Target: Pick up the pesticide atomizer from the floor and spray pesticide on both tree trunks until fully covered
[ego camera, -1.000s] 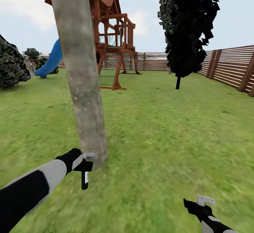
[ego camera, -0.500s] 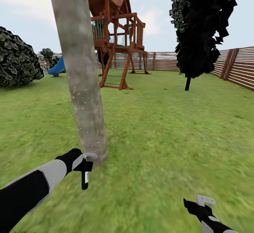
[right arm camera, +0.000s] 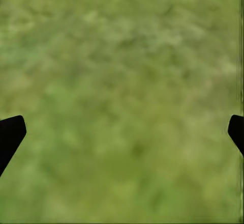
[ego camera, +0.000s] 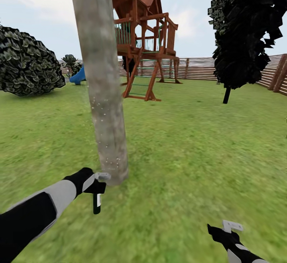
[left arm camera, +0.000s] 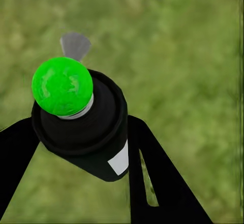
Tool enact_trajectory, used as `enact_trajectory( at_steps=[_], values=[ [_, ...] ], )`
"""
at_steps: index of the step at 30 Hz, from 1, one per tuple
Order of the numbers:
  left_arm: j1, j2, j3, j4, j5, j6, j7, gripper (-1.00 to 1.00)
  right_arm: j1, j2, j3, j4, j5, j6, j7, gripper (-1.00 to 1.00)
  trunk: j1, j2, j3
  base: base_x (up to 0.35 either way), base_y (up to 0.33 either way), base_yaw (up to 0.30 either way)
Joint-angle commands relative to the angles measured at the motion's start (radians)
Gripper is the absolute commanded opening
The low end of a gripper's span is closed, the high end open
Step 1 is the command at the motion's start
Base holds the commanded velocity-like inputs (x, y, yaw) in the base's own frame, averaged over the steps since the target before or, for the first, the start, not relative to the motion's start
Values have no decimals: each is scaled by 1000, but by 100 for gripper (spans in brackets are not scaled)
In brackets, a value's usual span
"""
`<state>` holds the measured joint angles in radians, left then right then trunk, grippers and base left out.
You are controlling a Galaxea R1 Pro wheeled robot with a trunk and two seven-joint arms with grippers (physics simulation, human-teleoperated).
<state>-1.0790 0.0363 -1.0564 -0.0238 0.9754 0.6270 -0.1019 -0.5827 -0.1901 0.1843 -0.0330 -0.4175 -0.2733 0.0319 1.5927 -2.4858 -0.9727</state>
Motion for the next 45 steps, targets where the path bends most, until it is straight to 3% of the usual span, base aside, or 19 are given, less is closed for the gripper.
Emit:
enact_trajectory(
  at_steps=[1, 7, 28, 34, 36, 38, 40, 43, 45],
  values=[
    [-1, -2, -10, -1, 0, 3, -5, -100, -1, 0, 7, 1, -10, -3, 3, 100, 0, 0, -1, 0, -318, 6],
    [-1, -6, -10, -1, 0, 3, -5, -100, -1, 0, 7, 1, -10, -3, 3, 100, 0, 0, -1, 9, -323, 40],
    [-1, -6, -10, -1, 0, 3, -5, -100, -1, 1, 8, 1, -10, -3, 2, 100, 0, 0, -11, 167, -256, 251],
    [16, -17, -10, 0, 0, 26, -4, -100, 0, 0, 6, 1, -12, -3, 2, 100, 0, 0, -13, 90, -213, 118],
    [58, -72, -10, -1, -3, 70, -3, -100, -1, -1, 5, 1, -13, -3, 3, 100, 0, 0, -13, 12, -36, 7],
    [64, -90, -8, -5, -5, 88, -3, -100, 0, -1, 5, 1, -13, -3, 3, 100, 0, 0, -13, 3, -8, 2],
    [65, -98, -6, -7, -5, 114, -3, -100, -1, -2, 5, 1, -13, -3, 3, 100, 0, 0, -13, 1, -3, 1],
    [58, -97, -5, -7, -4, 233, -3, -100, 0, -3, 5, 1, -14, -4, 3, 100, 0, 0, -13, 0, 0, 0],
    [32, -70, -5, -6, -4, 265, -3, -100, 0, -3, 6, 1, -14, -3, 3, 100, 0, 0, -13, 0, 0, 0]
  ],
)
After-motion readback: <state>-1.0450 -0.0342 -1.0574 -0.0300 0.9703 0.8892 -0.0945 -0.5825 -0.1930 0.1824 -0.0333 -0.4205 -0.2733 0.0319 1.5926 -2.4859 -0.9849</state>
